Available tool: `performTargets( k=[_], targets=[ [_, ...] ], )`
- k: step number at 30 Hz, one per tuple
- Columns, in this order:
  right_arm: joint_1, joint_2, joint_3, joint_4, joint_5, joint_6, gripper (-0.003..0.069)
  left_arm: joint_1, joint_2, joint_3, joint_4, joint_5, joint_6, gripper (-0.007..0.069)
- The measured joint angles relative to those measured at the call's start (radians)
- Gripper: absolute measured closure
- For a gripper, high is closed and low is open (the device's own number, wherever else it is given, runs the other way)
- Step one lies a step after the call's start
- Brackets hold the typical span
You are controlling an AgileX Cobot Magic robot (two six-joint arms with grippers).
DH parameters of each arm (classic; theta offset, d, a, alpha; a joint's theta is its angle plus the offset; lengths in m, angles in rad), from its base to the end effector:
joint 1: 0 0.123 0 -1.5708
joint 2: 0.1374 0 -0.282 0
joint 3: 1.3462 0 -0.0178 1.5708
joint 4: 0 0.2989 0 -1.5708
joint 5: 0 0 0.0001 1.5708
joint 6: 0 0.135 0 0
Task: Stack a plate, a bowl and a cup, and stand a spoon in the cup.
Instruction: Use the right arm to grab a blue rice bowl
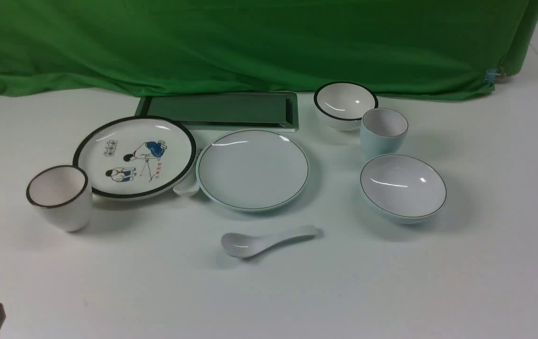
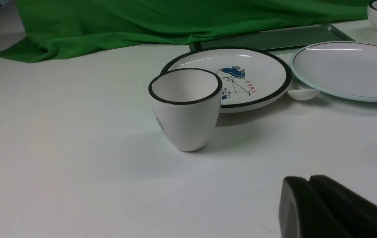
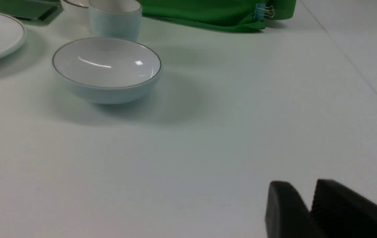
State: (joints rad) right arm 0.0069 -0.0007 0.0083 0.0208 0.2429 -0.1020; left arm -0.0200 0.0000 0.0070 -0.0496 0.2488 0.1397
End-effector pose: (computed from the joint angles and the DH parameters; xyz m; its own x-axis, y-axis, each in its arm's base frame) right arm 0.1503 0.0017 0.1809 -0.1610 -0.0828 -0.9835 -0.0251 0.9965 -0.0798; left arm 0.1502 -0.0047 0.1806 -0.1638 0.0948 -0.9819 0.0472 0.9950 0.0882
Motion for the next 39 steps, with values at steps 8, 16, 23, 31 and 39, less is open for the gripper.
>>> performTargets(
  k=[8,16,23,31,39],
  targets=[
    [0.000,0.000,0.000,0.000,0.000,0.000,0.0475,0.000,0.000,0.000,0.000,0.000,0.000,0.0653],
    [0.000,0.000,0.000,0.000,0.000,0.000,0.0457,0.000,0.000,0.000,0.000,0.000,0.000,0.0653],
    [0.000,0.000,0.000,0.000,0.000,0.000,0.0445,0.000,0.000,0.000,0.014,0.000,0.005,0.0653],
    [0.000,0.000,0.000,0.000,-0.024,0.000,0.0426,0.000,0.000,0.000,0.023,-0.007,0.014,0.0653],
    [0.000,0.000,0.000,0.000,-0.105,0.000,0.0420,0.000,0.000,0.000,0.023,-0.033,0.015,0.0653]
  ],
)
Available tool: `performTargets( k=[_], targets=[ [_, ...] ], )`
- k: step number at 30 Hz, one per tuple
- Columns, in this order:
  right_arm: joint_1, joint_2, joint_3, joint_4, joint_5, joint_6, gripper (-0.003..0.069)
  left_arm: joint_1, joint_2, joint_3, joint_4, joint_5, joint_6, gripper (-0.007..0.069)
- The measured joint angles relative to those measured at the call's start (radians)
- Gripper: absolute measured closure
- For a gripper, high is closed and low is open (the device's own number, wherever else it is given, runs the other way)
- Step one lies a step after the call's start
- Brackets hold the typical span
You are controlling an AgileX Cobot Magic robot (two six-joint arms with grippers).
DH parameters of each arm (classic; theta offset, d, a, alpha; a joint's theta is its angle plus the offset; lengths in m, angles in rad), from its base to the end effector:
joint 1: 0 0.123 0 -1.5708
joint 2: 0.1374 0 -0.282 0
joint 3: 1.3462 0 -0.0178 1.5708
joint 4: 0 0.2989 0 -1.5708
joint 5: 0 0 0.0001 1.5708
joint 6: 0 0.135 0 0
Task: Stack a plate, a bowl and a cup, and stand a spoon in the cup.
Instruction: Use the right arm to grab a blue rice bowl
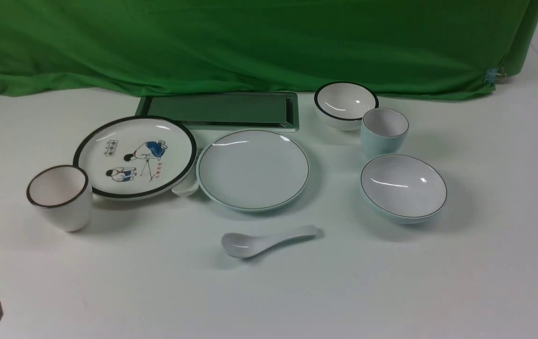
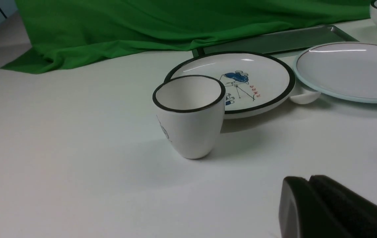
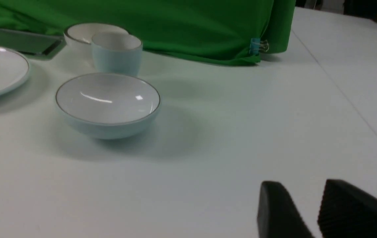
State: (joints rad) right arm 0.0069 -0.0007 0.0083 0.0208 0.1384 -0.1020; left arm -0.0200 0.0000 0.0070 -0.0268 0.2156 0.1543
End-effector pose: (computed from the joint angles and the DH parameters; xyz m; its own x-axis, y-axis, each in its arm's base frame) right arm 0.1519 0.0014 0.1949 -0.0578 -0.0817 -0.9950 -0.0145 0.9966 -0.0810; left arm 0.1509 -0.0038 0.1850 -0.1305 0.1304 -0.9828 0.0427 0.9911 0.1258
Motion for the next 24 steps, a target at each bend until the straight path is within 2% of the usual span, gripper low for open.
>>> performTargets(
  k=[4,8,9,10,12,13,14,15,16,17,18,19,21,24],
  targets=[
    [0.000,0.000,0.000,0.000,-0.083,0.000,0.0419,0.000,0.000,0.000,0.000,-0.124,0.000,0.0653],
    [0.000,0.000,0.000,0.000,-0.262,0.000,0.0421,0.000,0.000,0.000,0.000,-0.374,0.000,0.0653],
    [0.000,0.000,0.000,0.000,-0.262,0.000,0.0421,0.000,0.000,0.000,0.000,-0.374,0.000,0.0653],
    [0.000,0.000,0.000,0.000,-0.361,0.006,0.0421,0.000,0.000,0.000,0.000,-0.474,0.000,0.0653],
    [0.000,0.000,0.000,-0.001,-0.476,0.058,0.0421,0.000,0.000,0.000,0.000,-0.571,0.000,0.0653],
    [0.000,0.000,0.000,-0.001,-0.572,0.172,0.0421,0.000,0.000,0.000,0.000,-0.636,0.000,0.0653],
    [0.000,0.000,0.000,-0.001,-0.601,0.192,0.0421,0.000,0.000,0.000,0.000,-0.645,0.000,0.0653],
    [0.000,0.000,0.000,-0.001,-0.660,0.272,0.0421,0.000,0.000,0.000,-0.005,-0.688,0.000,0.0653],
    [0.000,0.001,0.000,-0.001,-0.741,0.398,0.0421,0.000,0.000,0.000,-0.023,-0.735,-0.024,0.0653],
    [0.000,0.006,0.000,0.000,-0.813,0.472,0.0427,0.000,0.000,0.000,-0.034,-0.778,-0.087,0.0653],
    [0.000,0.006,0.000,0.000,-0.813,0.472,0.0427,0.000,0.000,0.000,-0.036,-0.785,-0.087,0.0653],
    [0.000,0.022,-0.001,-0.001,-0.856,0.525,0.0440,0.000,0.000,0.000,-0.044,-0.823,-0.189,0.0653],
    [0.000,0.061,-0.030,-0.001,-0.839,0.533,0.0467,0.000,0.000,-0.010,-0.046,-0.830,-0.286,0.0653],
    [0.000,0.149,-0.146,-0.001,-0.770,0.474,0.0552,0.000,0.050,-0.118,-0.035,-0.715,-0.334,0.0653]
  ],
)
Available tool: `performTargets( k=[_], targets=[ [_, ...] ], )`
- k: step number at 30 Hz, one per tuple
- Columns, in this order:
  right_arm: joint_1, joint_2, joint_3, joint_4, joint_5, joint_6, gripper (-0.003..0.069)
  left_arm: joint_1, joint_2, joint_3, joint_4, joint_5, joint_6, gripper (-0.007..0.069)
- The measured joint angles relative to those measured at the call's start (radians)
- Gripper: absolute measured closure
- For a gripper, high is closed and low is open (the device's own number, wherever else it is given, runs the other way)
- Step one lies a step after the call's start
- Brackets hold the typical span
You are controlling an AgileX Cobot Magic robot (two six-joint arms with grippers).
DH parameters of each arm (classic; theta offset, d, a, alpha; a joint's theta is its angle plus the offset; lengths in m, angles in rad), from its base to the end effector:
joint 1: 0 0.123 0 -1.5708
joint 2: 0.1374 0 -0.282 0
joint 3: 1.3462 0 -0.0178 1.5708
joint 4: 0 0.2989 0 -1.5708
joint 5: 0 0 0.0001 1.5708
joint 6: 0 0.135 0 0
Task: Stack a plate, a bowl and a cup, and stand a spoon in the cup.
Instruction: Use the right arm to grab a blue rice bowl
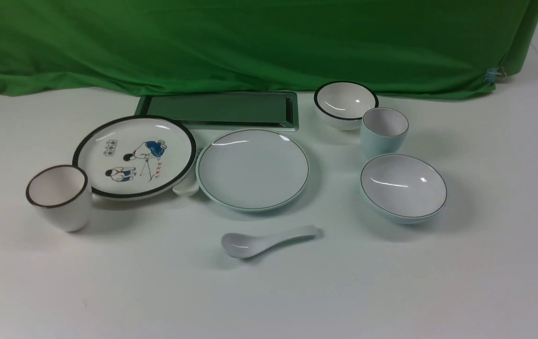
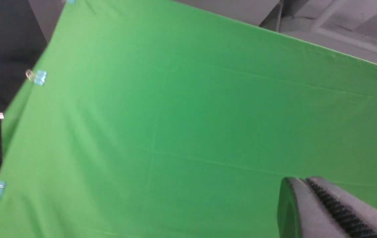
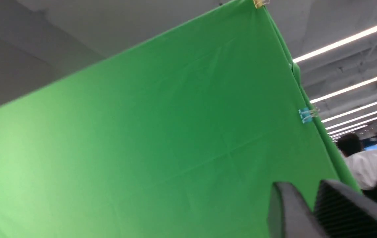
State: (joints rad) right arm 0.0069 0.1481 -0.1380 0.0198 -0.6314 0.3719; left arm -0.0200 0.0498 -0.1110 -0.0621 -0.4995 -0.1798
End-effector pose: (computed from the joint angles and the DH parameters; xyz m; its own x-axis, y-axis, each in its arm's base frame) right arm 0.1286 -0.0007 0.3309 0.6030 0.3824 -0.7001 -0.2442 0.9240 0.2943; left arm 0.1237 0.0015 0.3186 0.5871 -0.2439 -0.7719 0.1363 0.9697 -0.2027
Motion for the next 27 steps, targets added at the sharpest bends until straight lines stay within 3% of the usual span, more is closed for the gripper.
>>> performTargets(
  k=[3,8,11,14,19,20,21,22,23,27],
  targets=[
    [0.000,0.134,-0.135,0.000,0.111,-0.153,0.0636,0.000,0.119,-0.174,0.013,0.163,0.007,0.0653],
    [0.000,0.396,-0.247,0.000,0.204,-0.372,0.0645,0.000,0.397,-0.374,0.051,0.292,0.052,0.0653],
    [0.002,0.529,-0.271,0.000,0.262,-0.372,0.0645,0.000,0.519,-0.418,0.062,0.307,0.053,0.0653],
    [0.043,0.726,-0.363,0.000,0.502,-0.336,0.0645,0.000,0.684,-0.500,0.062,0.407,0.051,0.0653],
    [0.160,1.058,-0.649,0.001,0.957,-0.464,0.0644,0.000,0.918,-0.667,0.010,0.723,0.084,0.0653],
    [0.160,1.058,-0.662,0.001,0.957,-0.470,0.0644,0.000,0.934,-0.681,0.004,0.750,0.097,0.0653],
    [0.179,1.162,-0.754,0.002,1.095,-0.514,0.0641,0.000,0.991,-0.735,-0.062,0.846,0.171,0.0653],
    [0.182,1.187,-0.795,0.002,1.126,-0.523,0.0640,0.000,1.006,-0.742,-0.082,0.874,0.180,0.0653],
    [0.187,1.302,-0.898,0.004,1.254,-0.545,0.0624,0.000,1.067,-0.794,-0.172,0.979,0.285,0.0653],
    [0.189,1.505,-1.102,0.005,1.374,-0.559,0.0529,0.000,1.192,-0.860,-0.402,1.166,0.477,0.0653]
  ],
)
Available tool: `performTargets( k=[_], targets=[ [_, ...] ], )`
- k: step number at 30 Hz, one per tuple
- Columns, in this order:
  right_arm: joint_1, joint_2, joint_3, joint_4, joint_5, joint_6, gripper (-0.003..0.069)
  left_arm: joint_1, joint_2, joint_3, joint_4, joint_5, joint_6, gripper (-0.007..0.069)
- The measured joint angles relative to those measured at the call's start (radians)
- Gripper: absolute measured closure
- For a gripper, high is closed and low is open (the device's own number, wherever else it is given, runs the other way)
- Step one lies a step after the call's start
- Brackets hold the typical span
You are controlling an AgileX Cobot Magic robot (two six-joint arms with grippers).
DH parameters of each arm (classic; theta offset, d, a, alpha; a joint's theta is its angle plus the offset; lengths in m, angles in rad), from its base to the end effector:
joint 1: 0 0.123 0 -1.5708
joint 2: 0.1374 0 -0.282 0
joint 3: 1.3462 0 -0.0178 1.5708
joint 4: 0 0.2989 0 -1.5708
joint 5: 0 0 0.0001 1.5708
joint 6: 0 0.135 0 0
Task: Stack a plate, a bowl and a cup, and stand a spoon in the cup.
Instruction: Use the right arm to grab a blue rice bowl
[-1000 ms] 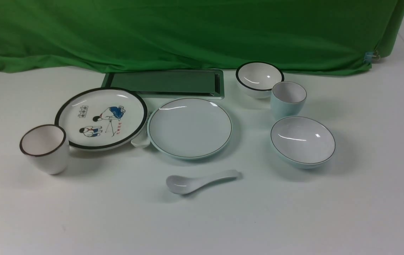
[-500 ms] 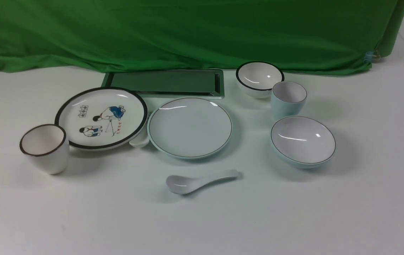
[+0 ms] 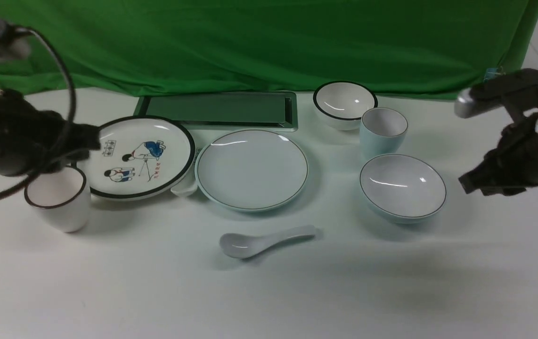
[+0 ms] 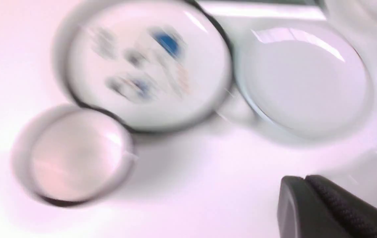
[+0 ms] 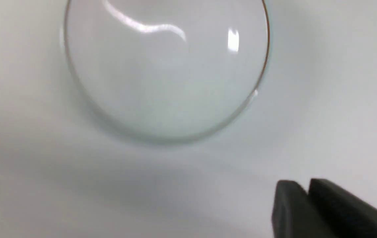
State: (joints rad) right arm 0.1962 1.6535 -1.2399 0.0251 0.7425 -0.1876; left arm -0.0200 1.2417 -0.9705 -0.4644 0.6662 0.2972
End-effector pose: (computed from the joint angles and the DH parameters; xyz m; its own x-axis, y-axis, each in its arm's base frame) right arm 0.4068 0.0832 0.2008 -0.8134 -0.3332 -0.4769 -0.3447 0.9364 -0.0663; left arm 0.3332 -0.0441 0.2698 -0.7293 -0.0603 -0.6816 0.1564 0.9551 -0.2518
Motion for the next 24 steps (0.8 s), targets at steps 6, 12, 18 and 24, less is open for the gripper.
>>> performTargets(
  k=[6,12,18,24],
  targets=[
    [0.000,0.198,-0.211,0.019,0.024,0.007,0.0321,0.000,0.098,-0.011,-0.097,0.077,0.101,0.0653],
    [0.000,0.348,-0.280,0.026,0.030,0.052,0.0256,0.000,0.110,-0.012,-0.118,0.093,0.113,0.0653],
    [0.000,0.393,-0.284,0.029,0.043,0.068,0.0363,0.000,0.110,-0.012,-0.151,0.093,0.161,0.0653],
    [0.000,0.385,-0.305,0.091,0.080,0.053,0.0565,0.000,0.110,-0.012,-0.156,0.117,0.198,0.0653]
  ],
)
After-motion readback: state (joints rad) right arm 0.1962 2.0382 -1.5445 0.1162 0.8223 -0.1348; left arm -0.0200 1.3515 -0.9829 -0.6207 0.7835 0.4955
